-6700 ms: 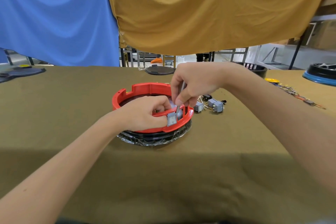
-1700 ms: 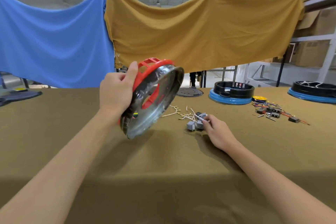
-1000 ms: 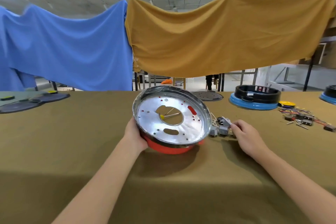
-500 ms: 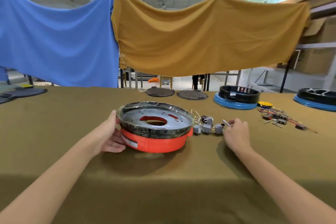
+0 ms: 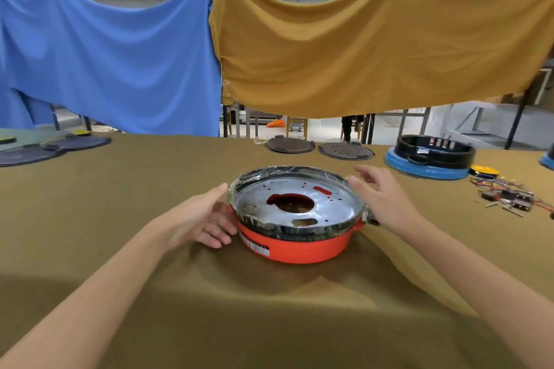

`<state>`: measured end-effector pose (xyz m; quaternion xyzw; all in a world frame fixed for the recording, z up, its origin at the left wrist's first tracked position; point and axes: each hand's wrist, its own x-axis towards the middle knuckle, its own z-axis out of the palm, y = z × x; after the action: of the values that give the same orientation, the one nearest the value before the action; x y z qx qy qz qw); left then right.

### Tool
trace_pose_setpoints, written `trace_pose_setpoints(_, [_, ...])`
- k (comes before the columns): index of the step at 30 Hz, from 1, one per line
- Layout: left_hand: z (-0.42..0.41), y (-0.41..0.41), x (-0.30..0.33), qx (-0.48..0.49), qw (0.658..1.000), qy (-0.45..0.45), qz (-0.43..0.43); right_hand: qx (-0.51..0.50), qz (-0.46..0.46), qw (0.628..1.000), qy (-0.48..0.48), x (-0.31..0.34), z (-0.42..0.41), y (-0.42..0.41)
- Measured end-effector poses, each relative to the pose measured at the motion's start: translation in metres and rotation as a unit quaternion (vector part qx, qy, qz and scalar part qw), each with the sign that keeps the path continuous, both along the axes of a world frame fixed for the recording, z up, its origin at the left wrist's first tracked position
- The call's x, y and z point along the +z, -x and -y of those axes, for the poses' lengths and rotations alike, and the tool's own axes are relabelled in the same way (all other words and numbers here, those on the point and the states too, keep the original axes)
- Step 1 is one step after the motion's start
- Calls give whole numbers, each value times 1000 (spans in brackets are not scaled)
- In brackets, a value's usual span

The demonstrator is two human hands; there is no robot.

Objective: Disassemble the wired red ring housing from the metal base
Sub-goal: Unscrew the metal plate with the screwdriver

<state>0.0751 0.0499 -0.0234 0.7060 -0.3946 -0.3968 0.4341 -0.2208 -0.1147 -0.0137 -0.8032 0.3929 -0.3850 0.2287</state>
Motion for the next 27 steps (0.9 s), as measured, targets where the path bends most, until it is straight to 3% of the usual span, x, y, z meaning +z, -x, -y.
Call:
trace_pose_setpoints(6, [26,-8,-2,28,1000,-6,4,56,19,974,-220,3,-1,-20])
trace_pose_setpoints(10, [47,4,-4,36,998,-1,50,75,5,966,-248,13,1,-11])
trace_pose_setpoints(15, [53,8,3,-47,997,-47,42,59,15,964,-260,21,16,13])
trace_pose_setpoints(17, [62,0,6,-10,998,-21,58,56,13,963,-262,21,21,16])
trace_pose_setpoints(19, [75,-9,4,55,988,36,140,55,20,963,-264,22,24,12])
trace_pose_setpoints(23, [101,-23,-3,62,898,36,435,41,59,967,-246,29,38,-1])
trace_pose_setpoints(27, [121,-23,-11,56,839,11,541,34,57,968,-242,30,47,-13])
